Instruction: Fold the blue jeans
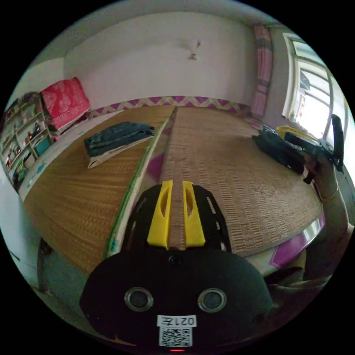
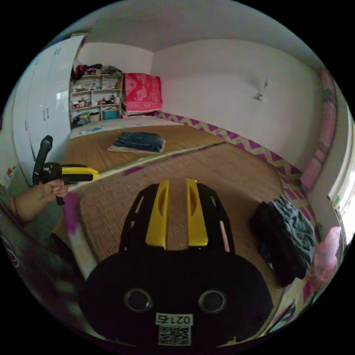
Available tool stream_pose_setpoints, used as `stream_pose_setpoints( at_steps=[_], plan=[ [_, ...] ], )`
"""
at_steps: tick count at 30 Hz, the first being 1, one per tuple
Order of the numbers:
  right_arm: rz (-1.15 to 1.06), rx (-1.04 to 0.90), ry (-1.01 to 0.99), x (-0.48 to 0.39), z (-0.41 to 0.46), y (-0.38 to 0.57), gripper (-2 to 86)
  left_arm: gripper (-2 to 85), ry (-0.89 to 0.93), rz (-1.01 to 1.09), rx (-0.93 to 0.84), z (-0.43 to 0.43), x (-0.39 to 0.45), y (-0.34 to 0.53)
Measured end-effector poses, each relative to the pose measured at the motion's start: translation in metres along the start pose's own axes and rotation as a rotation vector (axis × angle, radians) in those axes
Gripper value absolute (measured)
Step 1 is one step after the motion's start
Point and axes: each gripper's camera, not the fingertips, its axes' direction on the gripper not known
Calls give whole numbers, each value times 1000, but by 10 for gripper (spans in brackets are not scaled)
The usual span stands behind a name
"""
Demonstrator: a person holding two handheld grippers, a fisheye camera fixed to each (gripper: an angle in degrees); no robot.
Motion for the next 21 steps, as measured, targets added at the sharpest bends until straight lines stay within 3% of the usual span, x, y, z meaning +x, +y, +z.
stream_pose_setpoints(
  at_steps=[6,15,21],
  plan=[
    [-161,26,-125,-119,97,-59,128,-6,-194,-221,88,-38,-85,37],
    [-407,-227,-113,-268,308,-149,135,-10,-230,-390,-96,4,-145,50],
    [-487,-228,-122,-327,400,-182,88,-10,-236,-426,-152,7,-152,50]
  ],
)
